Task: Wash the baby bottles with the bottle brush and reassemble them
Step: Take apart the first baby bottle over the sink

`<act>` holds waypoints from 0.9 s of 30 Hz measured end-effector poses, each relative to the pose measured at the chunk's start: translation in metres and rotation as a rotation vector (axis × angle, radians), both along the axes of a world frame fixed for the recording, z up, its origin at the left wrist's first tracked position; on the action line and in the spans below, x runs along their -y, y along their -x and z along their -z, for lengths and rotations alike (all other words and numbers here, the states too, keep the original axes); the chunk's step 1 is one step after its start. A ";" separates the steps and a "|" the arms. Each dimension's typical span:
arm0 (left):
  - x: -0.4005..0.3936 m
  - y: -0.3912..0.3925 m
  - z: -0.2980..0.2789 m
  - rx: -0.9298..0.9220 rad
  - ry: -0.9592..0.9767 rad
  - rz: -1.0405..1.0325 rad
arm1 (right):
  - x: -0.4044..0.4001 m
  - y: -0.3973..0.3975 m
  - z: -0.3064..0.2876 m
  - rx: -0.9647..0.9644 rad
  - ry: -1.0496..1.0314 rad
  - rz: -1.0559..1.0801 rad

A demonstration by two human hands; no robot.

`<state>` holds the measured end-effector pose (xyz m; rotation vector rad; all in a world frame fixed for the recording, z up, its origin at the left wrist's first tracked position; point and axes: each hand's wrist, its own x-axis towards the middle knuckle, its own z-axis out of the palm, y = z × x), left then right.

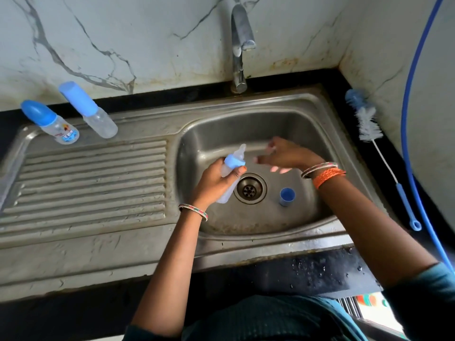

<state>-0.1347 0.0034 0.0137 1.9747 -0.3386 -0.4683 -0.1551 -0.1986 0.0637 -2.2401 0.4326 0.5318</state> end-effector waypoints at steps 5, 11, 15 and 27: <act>0.007 0.005 -0.027 0.354 -0.084 0.001 | -0.049 0.005 -0.032 0.180 -0.354 0.132; 0.004 0.017 -0.053 0.672 -0.245 -0.074 | -0.069 0.010 -0.031 0.404 -0.269 0.152; -0.001 0.021 -0.068 0.845 -0.135 -0.104 | -0.070 0.002 -0.036 0.550 -0.345 0.411; -0.002 0.036 -0.051 0.745 0.193 -0.549 | -0.082 -0.006 -0.052 0.585 -0.416 0.497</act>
